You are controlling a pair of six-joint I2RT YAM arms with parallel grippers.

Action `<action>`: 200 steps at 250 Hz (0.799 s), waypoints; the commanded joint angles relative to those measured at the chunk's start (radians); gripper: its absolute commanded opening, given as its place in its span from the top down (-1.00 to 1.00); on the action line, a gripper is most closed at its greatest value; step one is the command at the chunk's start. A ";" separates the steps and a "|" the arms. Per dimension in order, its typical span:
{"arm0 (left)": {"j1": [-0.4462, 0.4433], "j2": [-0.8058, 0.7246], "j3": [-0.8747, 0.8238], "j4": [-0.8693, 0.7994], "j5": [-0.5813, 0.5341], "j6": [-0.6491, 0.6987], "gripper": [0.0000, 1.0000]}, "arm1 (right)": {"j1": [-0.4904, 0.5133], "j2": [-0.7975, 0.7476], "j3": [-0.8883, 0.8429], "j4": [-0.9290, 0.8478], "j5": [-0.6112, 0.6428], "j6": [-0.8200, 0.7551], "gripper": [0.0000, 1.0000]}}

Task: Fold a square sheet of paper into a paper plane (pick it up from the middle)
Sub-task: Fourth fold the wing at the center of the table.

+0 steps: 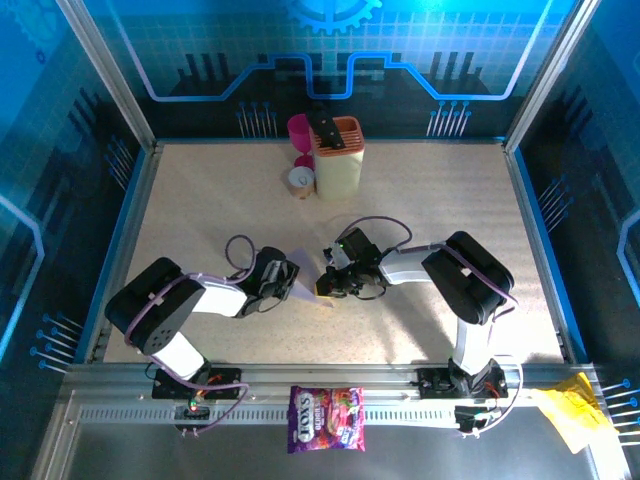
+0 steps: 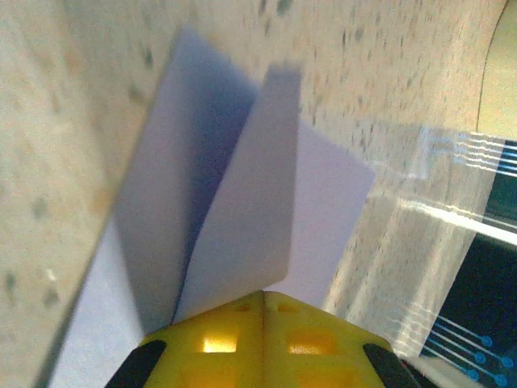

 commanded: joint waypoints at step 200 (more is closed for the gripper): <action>0.076 -0.212 0.181 -0.418 -0.021 0.439 1.00 | 0.011 0.129 -0.075 -0.209 0.159 -0.035 1.00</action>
